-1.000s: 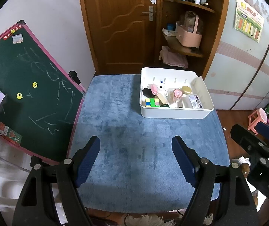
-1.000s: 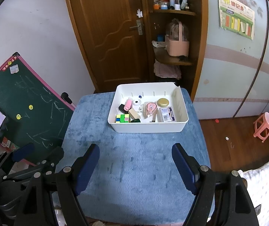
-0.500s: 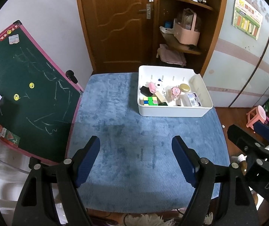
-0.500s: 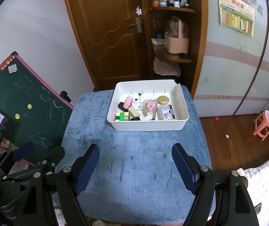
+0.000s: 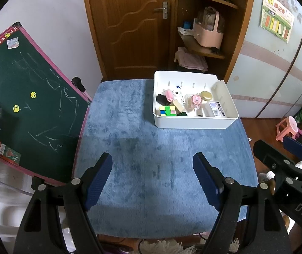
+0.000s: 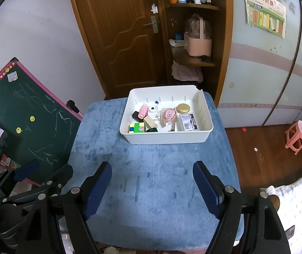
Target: Organize rigid objects
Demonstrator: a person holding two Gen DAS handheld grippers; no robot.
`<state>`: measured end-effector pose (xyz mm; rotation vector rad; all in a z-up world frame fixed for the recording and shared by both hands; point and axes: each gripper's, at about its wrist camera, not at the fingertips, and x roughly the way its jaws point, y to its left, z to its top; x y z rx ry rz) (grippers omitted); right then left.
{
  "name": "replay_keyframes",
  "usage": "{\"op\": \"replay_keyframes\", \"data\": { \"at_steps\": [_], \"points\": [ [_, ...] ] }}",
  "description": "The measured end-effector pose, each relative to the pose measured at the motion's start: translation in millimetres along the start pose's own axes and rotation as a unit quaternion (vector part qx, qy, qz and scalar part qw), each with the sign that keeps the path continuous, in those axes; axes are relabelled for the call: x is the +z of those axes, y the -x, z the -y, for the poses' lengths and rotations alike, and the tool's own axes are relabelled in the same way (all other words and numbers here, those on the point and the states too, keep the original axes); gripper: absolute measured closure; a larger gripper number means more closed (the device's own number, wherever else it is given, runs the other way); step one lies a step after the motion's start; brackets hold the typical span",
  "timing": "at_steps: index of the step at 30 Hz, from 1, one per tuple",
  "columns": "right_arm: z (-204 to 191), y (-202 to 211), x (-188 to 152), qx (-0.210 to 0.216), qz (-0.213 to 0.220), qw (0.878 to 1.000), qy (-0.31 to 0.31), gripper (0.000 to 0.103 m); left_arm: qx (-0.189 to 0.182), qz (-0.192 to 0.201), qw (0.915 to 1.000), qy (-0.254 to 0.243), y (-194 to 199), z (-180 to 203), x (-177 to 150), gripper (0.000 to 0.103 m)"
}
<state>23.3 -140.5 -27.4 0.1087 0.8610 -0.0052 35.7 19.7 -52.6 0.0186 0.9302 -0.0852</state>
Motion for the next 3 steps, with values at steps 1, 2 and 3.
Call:
{"op": "replay_keyframes", "data": {
  "at_steps": [1,2,3],
  "points": [
    [0.3,0.1,0.0,0.0,0.0,1.0,0.0,0.023,0.0,0.0,1.0,0.0,0.0,0.2,0.0,0.022],
    [0.5,0.1,0.0,0.0,-0.001,1.0,0.001,0.023,0.0,-0.001,1.0,0.001,0.1,0.2,-0.2,0.022],
    [0.2,-0.3,-0.2,0.0,-0.001,1.0,0.0,0.023,0.0,-0.002,1.0,0.0,-0.5,-0.8,0.2,0.022]
  ]
}}
